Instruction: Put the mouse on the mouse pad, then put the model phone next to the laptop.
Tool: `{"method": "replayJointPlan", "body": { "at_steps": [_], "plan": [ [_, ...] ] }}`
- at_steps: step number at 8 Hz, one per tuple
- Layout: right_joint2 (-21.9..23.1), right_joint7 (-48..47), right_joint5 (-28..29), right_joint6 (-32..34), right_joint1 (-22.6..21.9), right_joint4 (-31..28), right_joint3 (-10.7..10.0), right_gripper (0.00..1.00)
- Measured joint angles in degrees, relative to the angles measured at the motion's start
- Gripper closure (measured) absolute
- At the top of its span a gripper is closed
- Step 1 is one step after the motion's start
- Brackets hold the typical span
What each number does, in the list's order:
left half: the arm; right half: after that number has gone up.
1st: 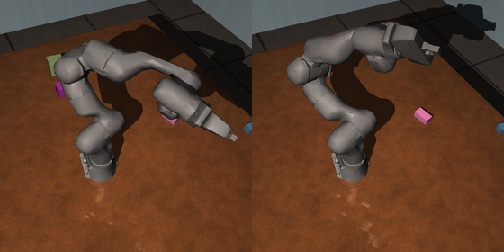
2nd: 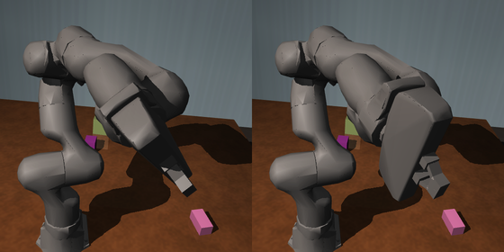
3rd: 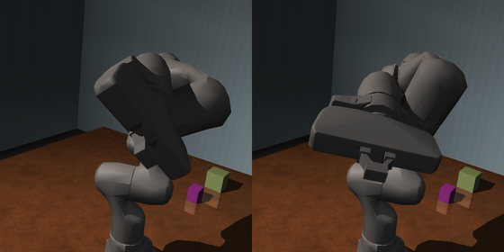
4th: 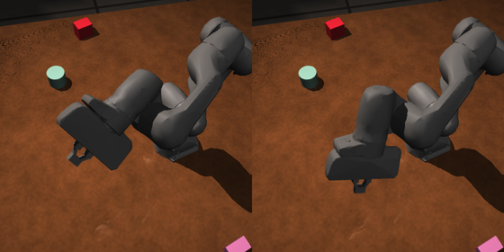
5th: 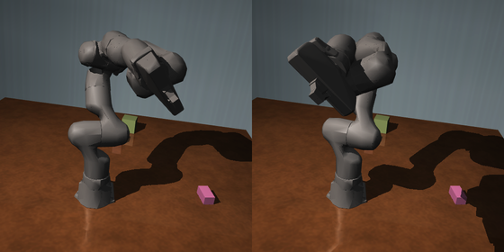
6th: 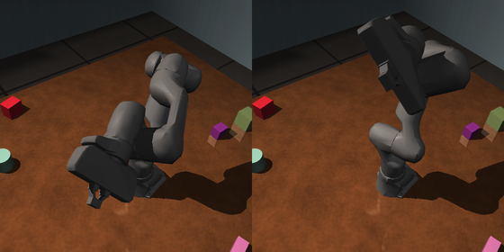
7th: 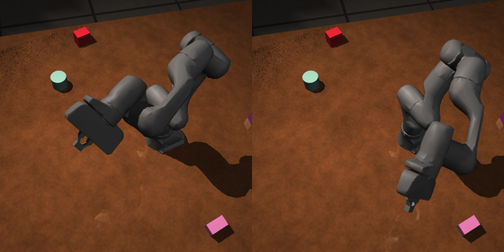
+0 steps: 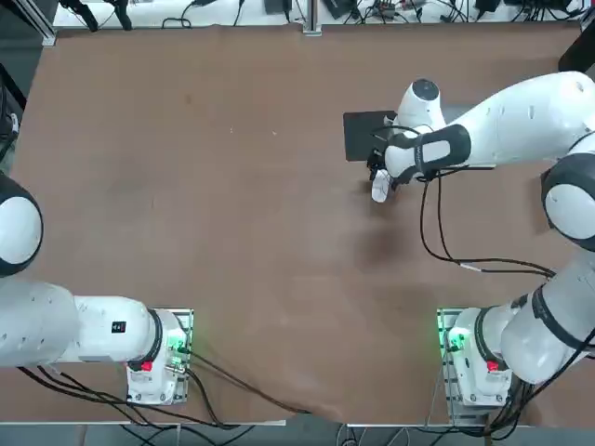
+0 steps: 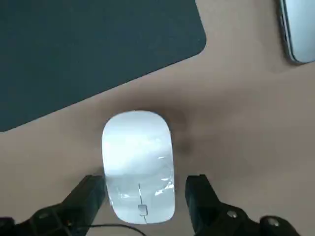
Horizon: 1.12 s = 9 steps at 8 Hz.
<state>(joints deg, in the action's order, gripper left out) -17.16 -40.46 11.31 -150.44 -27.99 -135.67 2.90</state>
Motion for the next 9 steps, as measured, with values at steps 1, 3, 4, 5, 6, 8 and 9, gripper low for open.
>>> {"method": "replayJointPlan", "body": {
  "at_steps": [1, 3, 4, 5, 6, 8, 9],
  "plan": [
    [-0.3, 0.0, 0.0, -0.3, 0.0, 0.0, 0.0, 0.0],
    [-0.6, 0.0, 0.0, -1.1, 0.0, 0.0, 0.0, 0.0],
    [-0.6, 0.0, 0.0, -1.4, 0.0, 0.0, 0.0, 0.0],
    [-0.6, 0.0, 0.0, -1.7, 0.0, 0.0, -0.1, 0.0],
    [-0.7, 0.0, 0.0, -1.9, 0.0, 0.0, -0.1, 0.0],
    [-1.8, 0.0, 0.0, -3.3, 0.0, 0.0, -0.1, 0.0],
    [-2.7, 0.0, 0.0, -4.8, 0.0, 0.0, -0.1, 0.01]
  ]
}}
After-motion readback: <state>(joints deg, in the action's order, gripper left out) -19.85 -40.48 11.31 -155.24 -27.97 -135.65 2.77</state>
